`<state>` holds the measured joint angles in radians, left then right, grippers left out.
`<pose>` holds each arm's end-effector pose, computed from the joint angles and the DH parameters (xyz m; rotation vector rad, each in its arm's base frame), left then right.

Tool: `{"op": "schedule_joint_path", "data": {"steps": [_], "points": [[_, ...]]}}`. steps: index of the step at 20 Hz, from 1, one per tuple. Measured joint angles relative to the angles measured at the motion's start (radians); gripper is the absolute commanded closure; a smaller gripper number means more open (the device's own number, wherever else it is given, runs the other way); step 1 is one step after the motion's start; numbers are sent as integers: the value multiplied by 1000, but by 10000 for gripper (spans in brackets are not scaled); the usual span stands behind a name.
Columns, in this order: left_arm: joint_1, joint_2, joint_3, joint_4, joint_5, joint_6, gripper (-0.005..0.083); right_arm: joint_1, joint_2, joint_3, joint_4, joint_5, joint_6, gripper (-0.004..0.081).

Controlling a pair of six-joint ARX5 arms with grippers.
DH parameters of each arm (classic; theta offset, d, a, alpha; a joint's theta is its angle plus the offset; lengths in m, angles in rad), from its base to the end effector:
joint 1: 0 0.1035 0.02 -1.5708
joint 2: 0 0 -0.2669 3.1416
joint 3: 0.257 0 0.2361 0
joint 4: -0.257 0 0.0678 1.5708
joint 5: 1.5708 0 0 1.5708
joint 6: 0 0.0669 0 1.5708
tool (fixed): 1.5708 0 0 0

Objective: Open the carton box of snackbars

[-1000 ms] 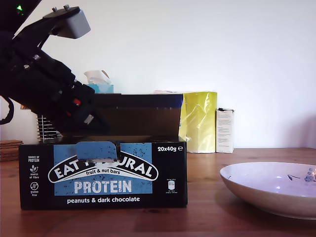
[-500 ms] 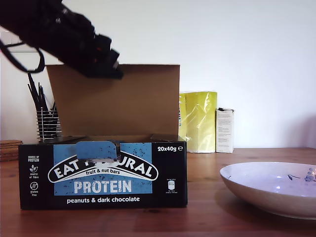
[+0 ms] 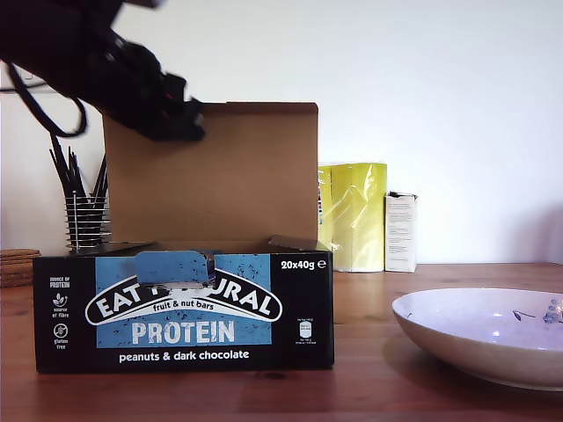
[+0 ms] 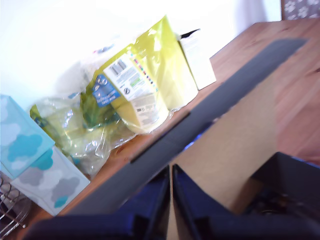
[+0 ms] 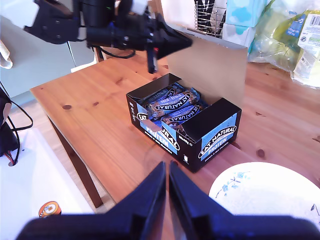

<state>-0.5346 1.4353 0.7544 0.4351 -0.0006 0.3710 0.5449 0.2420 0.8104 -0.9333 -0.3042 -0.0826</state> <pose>0.2838 -0.1680 0.2381 0.4261 0.1388 -0.5708 0.0272 0.0399 0.2940 -0.1218 0.3385 0.8546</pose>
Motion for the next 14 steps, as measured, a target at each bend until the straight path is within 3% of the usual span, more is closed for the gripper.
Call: {"op": "schedule_joint_path", "data": {"steps": [10, 14], "points": [[57, 304, 274, 4, 52, 22, 793, 0, 89, 0, 7, 0, -1, 783], [89, 373, 357, -108, 114, 22, 794, 0, 112, 0, 45, 0, 0, 783]]}}
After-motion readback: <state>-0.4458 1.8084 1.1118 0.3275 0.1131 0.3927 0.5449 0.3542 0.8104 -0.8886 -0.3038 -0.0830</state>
